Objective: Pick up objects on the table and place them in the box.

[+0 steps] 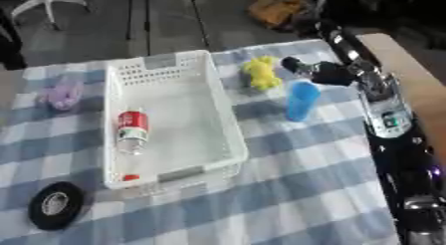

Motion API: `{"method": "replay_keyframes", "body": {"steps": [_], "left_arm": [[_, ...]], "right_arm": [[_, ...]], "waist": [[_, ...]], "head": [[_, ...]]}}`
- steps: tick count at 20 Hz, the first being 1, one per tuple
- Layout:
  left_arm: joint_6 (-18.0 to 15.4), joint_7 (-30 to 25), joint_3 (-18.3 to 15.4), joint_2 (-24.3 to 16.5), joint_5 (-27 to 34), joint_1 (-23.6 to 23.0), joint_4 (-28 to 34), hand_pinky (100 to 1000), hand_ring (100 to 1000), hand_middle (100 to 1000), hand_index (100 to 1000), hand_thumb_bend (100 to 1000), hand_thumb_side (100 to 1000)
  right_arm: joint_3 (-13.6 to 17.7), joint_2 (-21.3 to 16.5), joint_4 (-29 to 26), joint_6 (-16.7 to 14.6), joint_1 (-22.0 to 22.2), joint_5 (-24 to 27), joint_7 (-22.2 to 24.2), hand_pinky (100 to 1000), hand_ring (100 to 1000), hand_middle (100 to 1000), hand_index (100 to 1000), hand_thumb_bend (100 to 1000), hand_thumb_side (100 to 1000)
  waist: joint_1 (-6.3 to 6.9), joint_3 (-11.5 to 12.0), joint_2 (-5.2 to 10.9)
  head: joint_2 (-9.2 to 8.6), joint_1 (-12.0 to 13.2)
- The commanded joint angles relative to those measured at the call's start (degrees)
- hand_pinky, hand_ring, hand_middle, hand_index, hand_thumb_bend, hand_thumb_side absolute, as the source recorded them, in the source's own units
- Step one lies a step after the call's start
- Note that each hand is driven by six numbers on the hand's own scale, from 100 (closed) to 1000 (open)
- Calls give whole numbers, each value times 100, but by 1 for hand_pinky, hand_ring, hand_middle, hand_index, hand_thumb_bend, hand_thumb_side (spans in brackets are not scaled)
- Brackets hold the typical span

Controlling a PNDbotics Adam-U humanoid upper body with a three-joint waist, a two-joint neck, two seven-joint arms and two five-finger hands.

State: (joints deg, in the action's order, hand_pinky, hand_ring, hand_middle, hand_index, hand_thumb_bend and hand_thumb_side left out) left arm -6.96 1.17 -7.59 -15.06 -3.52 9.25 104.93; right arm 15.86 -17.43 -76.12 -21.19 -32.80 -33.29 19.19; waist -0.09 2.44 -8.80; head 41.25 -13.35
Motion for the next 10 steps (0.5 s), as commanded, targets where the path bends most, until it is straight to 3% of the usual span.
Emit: {"method": "replay_keyframes", "body": {"steps": [1, 9, 10], "left_arm": [[-5, -8, -26, -143, -3, 29, 70, 438, 962, 884, 858, 532, 943], [-7, -8, -27, -150, -5, 28, 71, 438, 962, 884, 858, 532, 943], [-7, -7, -28, -151, -5, 28, 71, 438, 962, 884, 858, 535, 940]], "right_arm": [[11, -249, 194, -108, -132, -329, 54, 953, 870, 866, 937, 626, 657], [33, -301, 532, -95, -117, -1087, -49, 980, 905, 899, 954, 607, 737], [35, -305, 573, -82, -114, -1183, -78, 980, 905, 900, 954, 614, 707]], "waist": [[4, 7, 486], [-7, 12, 496], [-8, 13, 498]], "head": [[-18, -28], [-13, -41], [-12, -43]]}}
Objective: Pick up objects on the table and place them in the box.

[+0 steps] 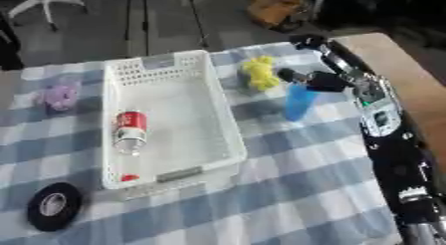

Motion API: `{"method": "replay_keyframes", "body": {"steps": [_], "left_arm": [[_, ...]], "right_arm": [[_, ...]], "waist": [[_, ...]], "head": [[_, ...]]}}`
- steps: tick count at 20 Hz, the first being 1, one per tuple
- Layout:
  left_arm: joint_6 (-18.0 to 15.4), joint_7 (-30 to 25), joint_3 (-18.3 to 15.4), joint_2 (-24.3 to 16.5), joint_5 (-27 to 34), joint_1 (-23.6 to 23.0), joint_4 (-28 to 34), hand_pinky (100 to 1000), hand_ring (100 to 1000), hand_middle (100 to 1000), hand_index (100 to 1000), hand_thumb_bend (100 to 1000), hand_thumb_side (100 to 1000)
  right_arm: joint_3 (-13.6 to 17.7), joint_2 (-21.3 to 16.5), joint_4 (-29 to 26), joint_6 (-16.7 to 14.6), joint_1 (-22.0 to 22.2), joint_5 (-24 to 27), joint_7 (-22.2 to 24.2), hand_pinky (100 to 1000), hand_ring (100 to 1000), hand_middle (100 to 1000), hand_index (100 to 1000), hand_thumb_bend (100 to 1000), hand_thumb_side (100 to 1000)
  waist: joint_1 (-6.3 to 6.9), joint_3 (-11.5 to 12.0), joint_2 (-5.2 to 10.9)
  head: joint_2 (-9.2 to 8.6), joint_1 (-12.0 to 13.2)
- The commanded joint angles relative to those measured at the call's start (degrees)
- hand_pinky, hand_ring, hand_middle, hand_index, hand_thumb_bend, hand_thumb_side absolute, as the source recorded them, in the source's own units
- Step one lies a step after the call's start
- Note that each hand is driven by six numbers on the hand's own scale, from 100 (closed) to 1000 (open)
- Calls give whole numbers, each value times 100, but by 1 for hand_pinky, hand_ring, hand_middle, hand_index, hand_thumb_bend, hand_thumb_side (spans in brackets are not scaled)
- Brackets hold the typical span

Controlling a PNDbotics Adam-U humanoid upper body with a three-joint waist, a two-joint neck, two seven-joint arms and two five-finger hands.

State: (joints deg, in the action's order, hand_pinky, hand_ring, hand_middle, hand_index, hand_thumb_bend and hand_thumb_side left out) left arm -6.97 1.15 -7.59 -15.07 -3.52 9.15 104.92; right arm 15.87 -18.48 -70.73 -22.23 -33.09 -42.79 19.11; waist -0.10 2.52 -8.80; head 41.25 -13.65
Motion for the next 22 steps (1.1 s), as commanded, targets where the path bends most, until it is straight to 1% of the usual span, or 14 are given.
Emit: {"method": "replay_keyframes", "body": {"steps": [1, 6, 10, 11, 13, 14, 16, 18, 22], "left_arm": [[-5, -5, -28, -149, -5, 37, 71, 438, 962, 884, 858, 533, 943], [-6, -3, -28, -150, -8, 38, 73, 438, 962, 884, 858, 533, 943], [-6, 1, -30, -151, -10, 39, 73, 439, 961, 884, 858, 534, 942], [-5, 2, -31, -150, -10, 39, 73, 439, 961, 884, 858, 534, 943], [-4, 4, -33, -144, -11, 35, 73, 439, 962, 884, 858, 534, 942], [-4, 5, -34, -143, -11, 34, 72, 439, 962, 884, 858, 534, 943], [-3, 5, -35, -142, -13, 31, 71, 439, 961, 884, 858, 534, 943], [-3, 7, -36, -143, -14, 33, 72, 439, 961, 884, 858, 534, 942], [-3, 9, -36, -142, -16, 34, 73, 439, 961, 883, 858, 535, 943]], "right_arm": [[37, -199, 77, 38, -80, -327, -104, 981, 906, 900, 954, 606, 745], [61, -152, 272, 111, -72, -802, -319, 979, 907, 899, 954, 604, 761], [115, -111, 440, 253, -43, -1186, -537, 977, 905, 895, 952, 603, 770], [142, -82, 474, 282, -39, -1450, -608, 977, 906, 896, 952, 602, 775], [259, 64, 529, 260, -48, -2389, -897, 976, 906, 895, 951, 603, 777], [305, 114, 570, 233, -48, -2715, -1044, 976, 906, 896, 951, 602, 778], [357, 162, 671, 183, -44, -3092, -1274, 976, 906, 896, 951, 603, 780], [376, 174, 758, 151, -34, -3249, -1418, 975, 905, 895, 951, 603, 780], [365, 186, 855, 99, -8, -3322, -1528, 974, 905, 894, 951, 604, 783]], "waist": [[-7, 4, 500], [-8, 8, 509], [-7, 13, 510], [-6, 13, 510], [-3, 10, 509], [-3, 9, 509], [-3, 7, 508], [-4, 4, 508], [-2, -1, 511]], "head": [[-13, -15], [-18, -20], [-20, -19], [-19, -17], [-18, -12], [-17, -9], [-12, -2], [-12, -1], [-19, -3]]}}
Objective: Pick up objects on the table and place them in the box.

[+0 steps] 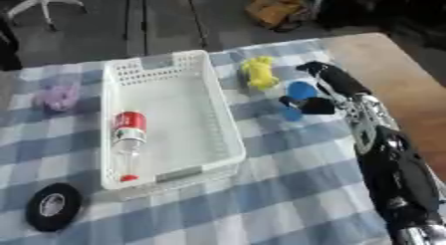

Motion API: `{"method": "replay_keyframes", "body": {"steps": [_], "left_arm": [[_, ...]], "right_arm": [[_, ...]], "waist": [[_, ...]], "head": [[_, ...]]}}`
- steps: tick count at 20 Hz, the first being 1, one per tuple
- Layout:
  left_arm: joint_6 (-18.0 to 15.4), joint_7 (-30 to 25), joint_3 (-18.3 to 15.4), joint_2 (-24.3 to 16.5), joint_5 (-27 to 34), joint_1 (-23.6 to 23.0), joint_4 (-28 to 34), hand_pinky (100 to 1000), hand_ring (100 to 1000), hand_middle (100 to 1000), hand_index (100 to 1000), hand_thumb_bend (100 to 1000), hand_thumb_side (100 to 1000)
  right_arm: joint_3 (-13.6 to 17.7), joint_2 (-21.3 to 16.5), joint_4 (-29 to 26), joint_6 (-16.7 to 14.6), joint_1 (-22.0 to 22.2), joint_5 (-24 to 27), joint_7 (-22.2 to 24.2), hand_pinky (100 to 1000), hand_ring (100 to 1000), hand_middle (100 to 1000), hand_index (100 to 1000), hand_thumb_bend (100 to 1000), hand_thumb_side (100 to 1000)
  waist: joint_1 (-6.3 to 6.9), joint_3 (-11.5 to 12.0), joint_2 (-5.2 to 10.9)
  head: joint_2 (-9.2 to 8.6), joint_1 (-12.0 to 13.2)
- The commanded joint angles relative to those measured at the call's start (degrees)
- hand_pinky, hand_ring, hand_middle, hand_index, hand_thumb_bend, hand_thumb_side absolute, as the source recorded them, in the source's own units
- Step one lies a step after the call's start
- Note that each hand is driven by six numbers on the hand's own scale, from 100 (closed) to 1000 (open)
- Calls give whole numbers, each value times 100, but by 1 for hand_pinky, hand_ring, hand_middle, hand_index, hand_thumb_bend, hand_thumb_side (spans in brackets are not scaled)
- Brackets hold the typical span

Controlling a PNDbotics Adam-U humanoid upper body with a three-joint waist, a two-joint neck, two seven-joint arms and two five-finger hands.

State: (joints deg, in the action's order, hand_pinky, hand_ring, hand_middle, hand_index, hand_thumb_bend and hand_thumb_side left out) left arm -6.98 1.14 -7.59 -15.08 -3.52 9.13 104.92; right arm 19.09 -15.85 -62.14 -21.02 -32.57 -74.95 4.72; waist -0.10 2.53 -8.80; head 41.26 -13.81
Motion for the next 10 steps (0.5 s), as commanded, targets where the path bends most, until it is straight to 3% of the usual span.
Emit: {"method": "replay_keyframes", "body": {"steps": [1, 4, 5, 6, 7, 9, 10], "left_arm": [[-2, 12, -37, -142, -16, 36, 74, 439, 961, 883, 857, 535, 942], [-1, 15, -38, -143, -16, 35, 75, 439, 961, 883, 857, 536, 942], [-1, 16, -38, -143, -16, 35, 75, 439, 961, 883, 857, 535, 943], [-1, 15, -38, -143, -17, 33, 74, 439, 961, 883, 857, 535, 943], [0, 15, -38, -143, -18, 33, 73, 439, 961, 883, 857, 535, 943], [-1, 18, -40, -144, -18, 33, 75, 439, 961, 883, 857, 534, 944], [-1, 18, -40, -143, -17, 32, 75, 439, 961, 883, 857, 534, 944]], "right_arm": [[40, -76, 8, -29, -56, -112, -97, 971, 906, 896, 952, 602, 783], [33, -74, 29, -47, -54, -119, -101, 945, 892, 892, 950, 600, 777], [31, -73, 30, -55, -54, -116, -102, 784, 787, 866, 935, 585, 758], [28, -72, 26, -68, -55, -109, -110, 761, 767, 858, 929, 582, 753], [27, -72, 20, -79, -55, -102, -125, 596, 612, 779, 881, 553, 700], [27, -68, 4, -93, -57, -85, -167, 511, 538, 704, 844, 532, 661], [24, -66, 2, -100, -56, -80, -180, 511, 538, 704, 844, 532, 661]], "waist": [[-1, -3, 511], [1, -5, 511], [1, -6, 510], [1, -7, 510], [1, -8, 509], [2, -9, 509], [3, -9, 508]], "head": [[-23, 12], [-29, 8], [-27, 7], [-27, 7], [-28, 7], [-29, 6], [-30, 4]]}}
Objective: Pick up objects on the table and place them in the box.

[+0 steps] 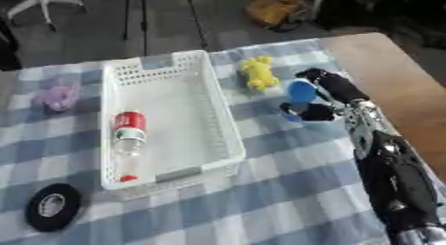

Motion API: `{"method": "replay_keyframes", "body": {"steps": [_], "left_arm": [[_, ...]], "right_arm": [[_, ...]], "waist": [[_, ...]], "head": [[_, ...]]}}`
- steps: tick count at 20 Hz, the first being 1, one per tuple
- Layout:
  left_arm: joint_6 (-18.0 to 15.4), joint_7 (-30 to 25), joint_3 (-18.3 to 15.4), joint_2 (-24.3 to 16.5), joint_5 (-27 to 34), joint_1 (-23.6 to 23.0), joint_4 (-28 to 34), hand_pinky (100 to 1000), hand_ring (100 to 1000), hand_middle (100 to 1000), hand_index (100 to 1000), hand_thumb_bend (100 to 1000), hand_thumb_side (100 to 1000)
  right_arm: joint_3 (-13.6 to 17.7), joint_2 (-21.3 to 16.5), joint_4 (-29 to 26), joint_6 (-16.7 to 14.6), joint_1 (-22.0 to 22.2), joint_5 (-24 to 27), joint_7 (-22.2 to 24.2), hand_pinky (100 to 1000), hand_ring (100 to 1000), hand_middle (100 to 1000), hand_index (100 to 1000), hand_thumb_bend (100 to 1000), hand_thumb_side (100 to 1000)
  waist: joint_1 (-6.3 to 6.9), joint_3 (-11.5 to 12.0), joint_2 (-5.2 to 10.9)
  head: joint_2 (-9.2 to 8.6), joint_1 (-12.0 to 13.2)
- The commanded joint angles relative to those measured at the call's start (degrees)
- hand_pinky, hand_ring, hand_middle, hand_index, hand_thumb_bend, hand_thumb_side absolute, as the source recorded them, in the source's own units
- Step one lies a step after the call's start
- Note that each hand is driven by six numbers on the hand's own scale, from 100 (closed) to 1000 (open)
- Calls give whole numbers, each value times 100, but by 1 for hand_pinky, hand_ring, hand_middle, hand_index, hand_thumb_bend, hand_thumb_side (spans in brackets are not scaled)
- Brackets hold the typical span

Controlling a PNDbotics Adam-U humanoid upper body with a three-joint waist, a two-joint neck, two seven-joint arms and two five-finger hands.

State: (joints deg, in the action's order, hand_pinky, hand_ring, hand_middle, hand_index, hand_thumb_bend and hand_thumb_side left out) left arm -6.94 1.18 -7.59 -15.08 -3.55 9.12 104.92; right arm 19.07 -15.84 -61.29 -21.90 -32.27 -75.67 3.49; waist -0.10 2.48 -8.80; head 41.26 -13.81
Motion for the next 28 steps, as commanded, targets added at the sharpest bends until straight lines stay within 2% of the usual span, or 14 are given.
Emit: {"method": "replay_keyframes", "body": {"steps": [1, 4, 5, 6, 7, 8, 13, 17, 21, 25, 28], "left_arm": [[-5, 13, -40, -143, -14, 32, 75, 439, 961, 883, 857, 534, 944], [-6, 15, -41, -144, -11, 32, 75, 439, 961, 883, 857, 532, 945], [-6, 17, -42, -144, -10, 32, 75, 439, 961, 883, 857, 532, 946], [-6, 19, -43, -145, -9, 32, 74, 439, 961, 883, 857, 532, 946], [-5, 19, -43, -145, -8, 31, 74, 438, 961, 883, 857, 531, 947], [-5, 20, -42, -143, -8, 30, 73, 438, 961, 883, 857, 530, 947], [-5, 23, -42, -145, -6, 32, 74, 439, 961, 883, 857, 529, 948], [-6, 19, -38, -145, -5, 32, 73, 438, 961, 882, 857, 529, 948], [-5, 10, -30, -141, -1, 30, 69, 438, 961, 882, 857, 523, 951], [-5, 5, -25, -142, 1, 30, 67, 438, 961, 882, 857, 529, 947], [-6, -3, -15, -140, 5, 35, 67, 439, 960, 882, 857, 530, 947]], "right_arm": [[24, -67, -84, -17, -85, -4, -66, 418, 473, 598, 792, 474, 603], [22, -63, -79, -11, -81, 17, -86, 392, 455, 574, 775, 452, 584], [24, -63, -80, -5, -80, 25, -99, 302, 379, 501, 726, 406, 514], [24, -62, -81, 3, -78, 35, -114, 302, 379, 501, 726, 406, 514], [22, -61, -78, 11, -75, 43, -126, 244, 327, 468, 700, 370, 449], [19, -61, -78, 16, -73, 56, -143, 238, 317, 458, 694, 356, 421], [-44, -43, -203, -52, -92, 229, -204, 244, 316, 445, 688, 357, 418], [-154, -4, -590, -167, -163, 539, -151, 248, 321, 449, 692, 382, 380], [-373, 42, -1199, -294, -298, 963, -195, 248, 328, 452, 687, 469, 292], [-594, 79, -1534, -289, -408, 1402, -213, 255, 347, 460, 687, 502, 265], [-894, 185, -1744, -370, -555, 1736, -344, 267, 368, 469, 696, 504, 256]], "waist": [[3, -4, 508], [4, -6, 508], [5, -8, 508], [5, -9, 508], [5, -10, 508], [4, -10, 507], [5, -7, 507], [6, -1, 510], [0, 16, 513], [-5, 33, 517], [-4, 60, 521]], "head": [[-31, 4], [-33, 5], [-36, 6], [-37, 7], [-38, 4], [-39, 6], [-49, 11], [-40, 3], [-33, -14], [-25, -22], [-25, -45]]}}
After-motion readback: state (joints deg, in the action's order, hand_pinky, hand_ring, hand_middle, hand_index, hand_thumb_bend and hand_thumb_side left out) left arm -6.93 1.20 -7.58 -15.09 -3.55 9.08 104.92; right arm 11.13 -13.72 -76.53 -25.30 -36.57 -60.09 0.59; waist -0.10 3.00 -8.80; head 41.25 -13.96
